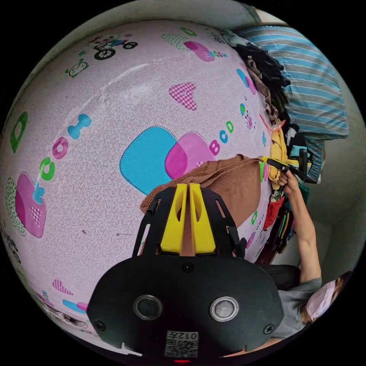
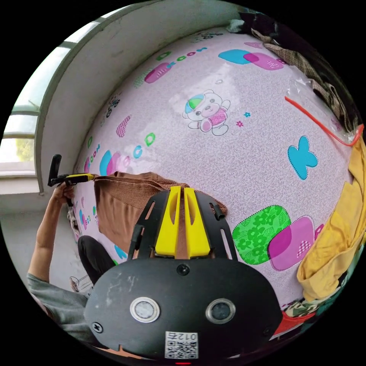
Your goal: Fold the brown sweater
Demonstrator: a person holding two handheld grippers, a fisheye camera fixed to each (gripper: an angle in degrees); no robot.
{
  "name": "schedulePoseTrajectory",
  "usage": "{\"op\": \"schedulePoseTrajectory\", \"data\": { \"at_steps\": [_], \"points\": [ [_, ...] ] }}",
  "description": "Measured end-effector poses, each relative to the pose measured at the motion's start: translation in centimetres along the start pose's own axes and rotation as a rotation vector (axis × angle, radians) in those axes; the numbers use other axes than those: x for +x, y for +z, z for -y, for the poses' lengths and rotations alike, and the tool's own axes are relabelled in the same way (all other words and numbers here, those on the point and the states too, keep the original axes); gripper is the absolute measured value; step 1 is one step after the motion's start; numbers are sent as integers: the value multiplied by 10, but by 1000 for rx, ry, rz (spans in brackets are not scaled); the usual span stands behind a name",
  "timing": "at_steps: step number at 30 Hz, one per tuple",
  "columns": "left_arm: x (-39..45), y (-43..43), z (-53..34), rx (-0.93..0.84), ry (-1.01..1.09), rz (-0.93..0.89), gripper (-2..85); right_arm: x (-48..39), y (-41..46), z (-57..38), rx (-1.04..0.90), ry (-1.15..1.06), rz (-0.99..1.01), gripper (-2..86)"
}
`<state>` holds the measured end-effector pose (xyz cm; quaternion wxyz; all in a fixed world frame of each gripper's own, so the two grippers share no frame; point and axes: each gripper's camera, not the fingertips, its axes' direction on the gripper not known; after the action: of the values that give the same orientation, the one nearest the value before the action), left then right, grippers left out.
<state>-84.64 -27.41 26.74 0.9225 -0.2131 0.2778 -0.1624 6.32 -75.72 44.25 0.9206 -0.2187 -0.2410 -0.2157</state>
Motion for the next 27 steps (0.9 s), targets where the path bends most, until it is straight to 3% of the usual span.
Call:
{"op": "schedulePoseTrajectory", "data": {
  "at_steps": [7,12,17,23,27],
  "points": [
    [9,-18,7,14,55,-147,9,14,-9,9,12,-7,130,-9],
    [9,-4,25,92,-7,-148,10,26,2,26,108,65,140,-6],
    [21,37,25,145,-98,-56,10,5,43,32,59,38,28,18],
    [43,5,-13,325,-67,143,15,2,26,16,-11,-85,-117,59],
    [70,21,-43,173,77,192,19,17,14,-31,-161,-82,-113,57]
  ]
}}
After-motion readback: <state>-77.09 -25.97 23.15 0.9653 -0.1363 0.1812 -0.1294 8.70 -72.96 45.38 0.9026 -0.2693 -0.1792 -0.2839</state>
